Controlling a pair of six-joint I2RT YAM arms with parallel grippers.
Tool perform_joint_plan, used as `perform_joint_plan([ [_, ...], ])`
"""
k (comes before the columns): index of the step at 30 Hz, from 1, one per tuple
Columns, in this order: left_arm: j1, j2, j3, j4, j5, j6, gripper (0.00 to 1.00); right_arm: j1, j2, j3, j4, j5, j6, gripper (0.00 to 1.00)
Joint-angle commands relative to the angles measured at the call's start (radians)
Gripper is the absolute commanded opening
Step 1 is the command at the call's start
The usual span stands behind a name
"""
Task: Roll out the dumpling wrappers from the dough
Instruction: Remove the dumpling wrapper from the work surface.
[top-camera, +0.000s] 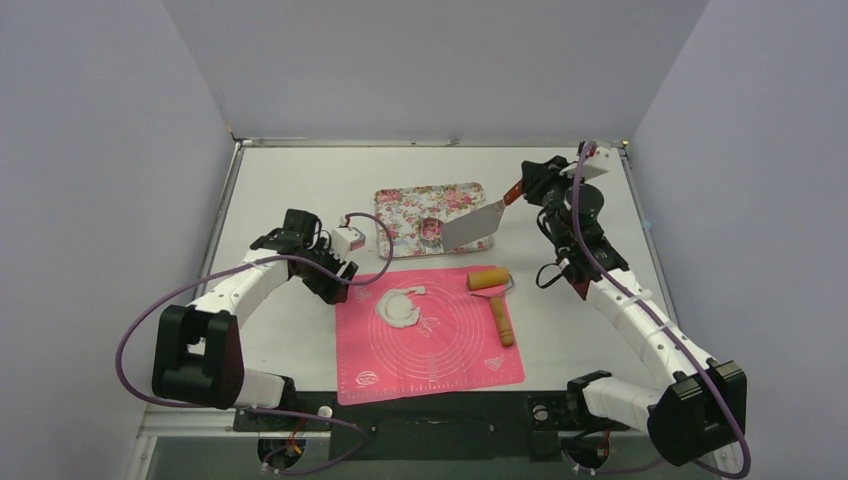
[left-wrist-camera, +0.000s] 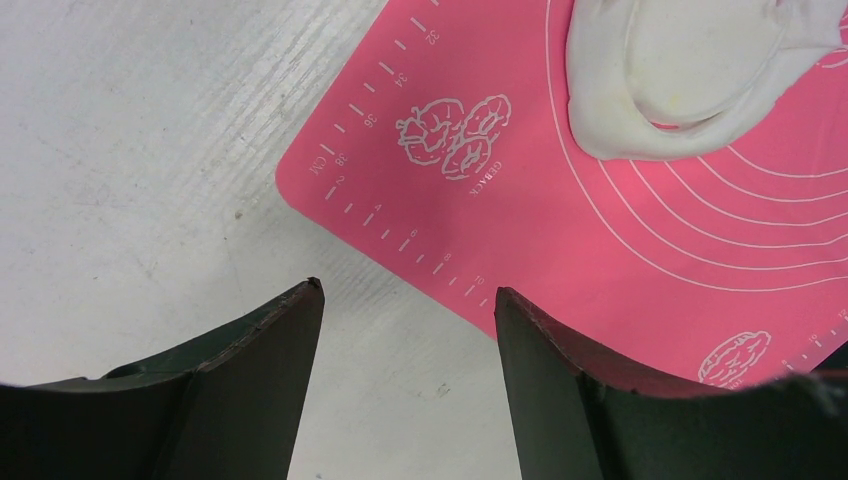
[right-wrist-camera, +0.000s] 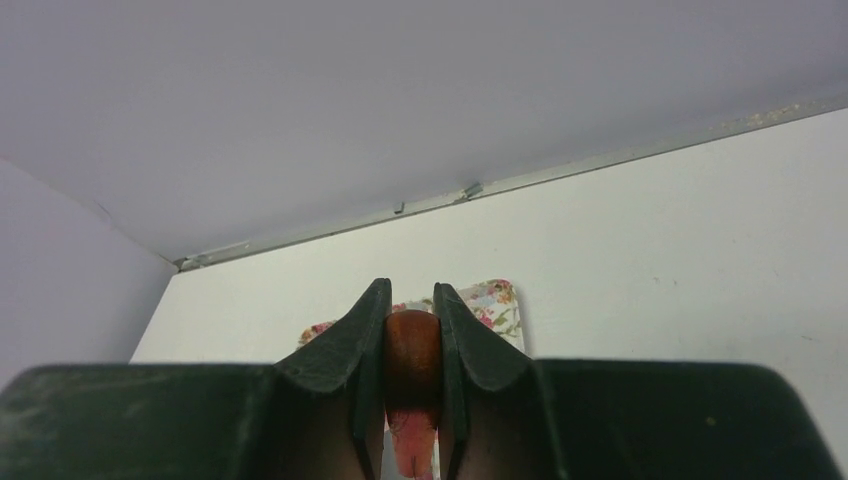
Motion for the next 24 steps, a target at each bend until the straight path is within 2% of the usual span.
perform_joint_plan([
  [1,-0.001,-0.024,0.002,0.016,0.004,0.014,0.62,0.035,-0.057,-0.046,-0.006,-0.036,0.033,0.0],
  [7,-0.004,-0.007,-0.035,0.036,-0.003,0.022,0.62,0.161,-0.119,-0.144,-0.039,0.122,-0.018,0.0],
  [14,-0.032,0.061,-0.064,0.092,-0.087,0.023,0.62,0.22,-0.062,-0.182,0.02,0.131,-0.003,0.0],
  [24,-0.034,0.065,-0.068,0.098,-0.099,0.026,0.62,0.235,0.031,-0.161,0.084,0.119,-0.008,0.0],
])
